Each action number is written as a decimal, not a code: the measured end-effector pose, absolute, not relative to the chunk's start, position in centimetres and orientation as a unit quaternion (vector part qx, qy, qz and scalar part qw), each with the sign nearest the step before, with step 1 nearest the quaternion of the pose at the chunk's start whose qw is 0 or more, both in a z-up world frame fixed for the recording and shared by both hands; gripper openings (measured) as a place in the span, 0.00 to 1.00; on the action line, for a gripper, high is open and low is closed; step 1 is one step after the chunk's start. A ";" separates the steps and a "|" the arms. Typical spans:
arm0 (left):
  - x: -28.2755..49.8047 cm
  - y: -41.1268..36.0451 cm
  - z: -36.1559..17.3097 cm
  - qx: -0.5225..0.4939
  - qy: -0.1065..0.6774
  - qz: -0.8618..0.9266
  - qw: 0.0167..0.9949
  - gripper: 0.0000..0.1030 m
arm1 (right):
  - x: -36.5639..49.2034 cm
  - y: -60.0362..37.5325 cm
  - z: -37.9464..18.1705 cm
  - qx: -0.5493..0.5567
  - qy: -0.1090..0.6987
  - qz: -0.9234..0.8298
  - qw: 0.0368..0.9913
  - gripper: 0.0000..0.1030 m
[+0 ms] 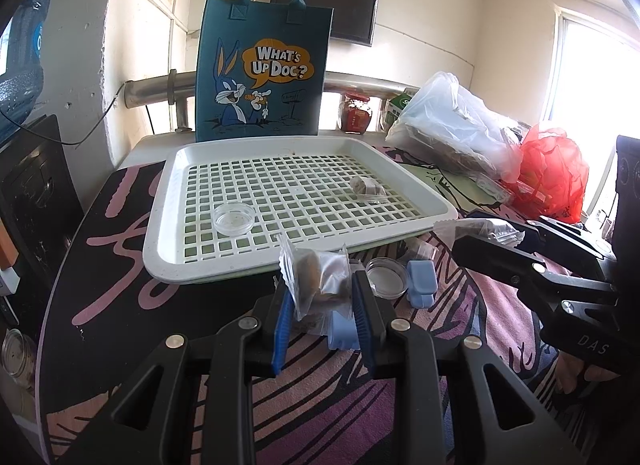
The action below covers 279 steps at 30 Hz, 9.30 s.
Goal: Organize objects
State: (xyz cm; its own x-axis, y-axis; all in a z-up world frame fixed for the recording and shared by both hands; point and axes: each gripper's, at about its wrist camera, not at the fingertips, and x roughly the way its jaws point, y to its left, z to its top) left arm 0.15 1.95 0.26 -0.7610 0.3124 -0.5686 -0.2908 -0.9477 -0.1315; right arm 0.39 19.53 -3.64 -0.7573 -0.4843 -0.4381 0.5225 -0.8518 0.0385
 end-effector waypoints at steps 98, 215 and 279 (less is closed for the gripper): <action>-10.2 -2.2 -1.4 -0.403 -0.083 0.907 0.090 0.26 | -14.1 22.1 -7.4 0.380 -0.016 -0.904 0.195 0.32; -0.3 0.1 0.0 -0.311 -0.037 0.940 0.133 0.30 | -2.3 20.9 -4.6 0.276 0.015 -0.930 0.242 0.28; -0.5 -0.1 -0.2 -0.317 -0.043 0.938 0.132 0.30 | -2.5 21.3 -4.6 0.279 0.007 -0.929 0.242 0.28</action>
